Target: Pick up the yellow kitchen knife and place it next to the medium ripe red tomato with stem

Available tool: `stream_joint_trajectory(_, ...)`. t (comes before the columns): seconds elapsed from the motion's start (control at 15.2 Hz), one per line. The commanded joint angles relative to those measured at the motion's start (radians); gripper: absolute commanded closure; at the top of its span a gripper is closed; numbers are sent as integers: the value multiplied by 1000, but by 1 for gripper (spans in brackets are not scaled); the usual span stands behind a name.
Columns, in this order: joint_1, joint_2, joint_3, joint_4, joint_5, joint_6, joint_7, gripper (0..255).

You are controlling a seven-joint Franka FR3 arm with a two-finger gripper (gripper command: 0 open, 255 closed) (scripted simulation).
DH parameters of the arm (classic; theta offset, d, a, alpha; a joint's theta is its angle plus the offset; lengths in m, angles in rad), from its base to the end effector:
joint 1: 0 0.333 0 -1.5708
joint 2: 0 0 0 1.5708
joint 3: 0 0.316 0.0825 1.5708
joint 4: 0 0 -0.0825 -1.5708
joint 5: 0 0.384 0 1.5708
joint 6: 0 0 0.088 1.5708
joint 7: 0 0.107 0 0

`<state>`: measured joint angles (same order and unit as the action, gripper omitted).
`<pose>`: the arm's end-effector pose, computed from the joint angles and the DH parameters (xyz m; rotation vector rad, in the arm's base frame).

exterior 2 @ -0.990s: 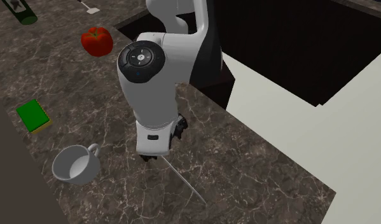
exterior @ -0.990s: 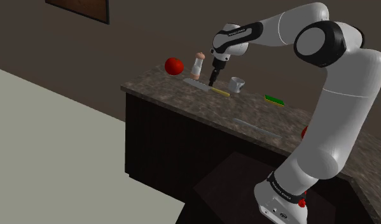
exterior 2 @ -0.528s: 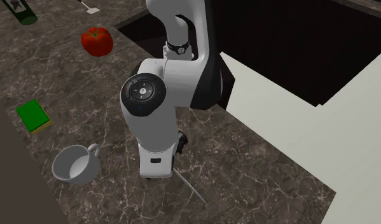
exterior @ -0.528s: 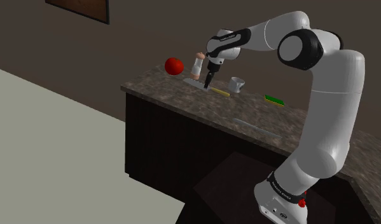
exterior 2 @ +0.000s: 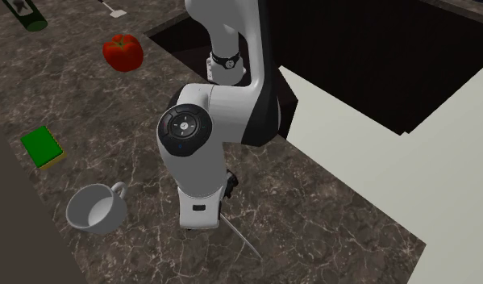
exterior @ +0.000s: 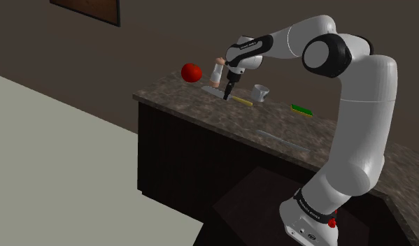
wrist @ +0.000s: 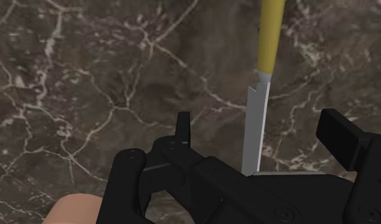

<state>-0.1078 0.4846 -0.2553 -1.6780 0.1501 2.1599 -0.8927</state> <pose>0.6375 -0.2158 0.3299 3.0501 0.7400 0.0267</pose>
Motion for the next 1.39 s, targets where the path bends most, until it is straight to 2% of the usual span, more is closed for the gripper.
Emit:
stream_joint_trajectory(0.0,0,0,0,-1,0,1,0,0)
stream_joint_trajectory(0.13,0,0,0,0,0,0,0,0)
stream_joint_trajectory(0.2,0,0,0,0,0,0,0,255)
stream_joint_trajectory(0.79,0,0,0,0,0,0,0,255)
stream_joint_trajectory(1.32,4,-45,-8,43,-16,-86,10,255)
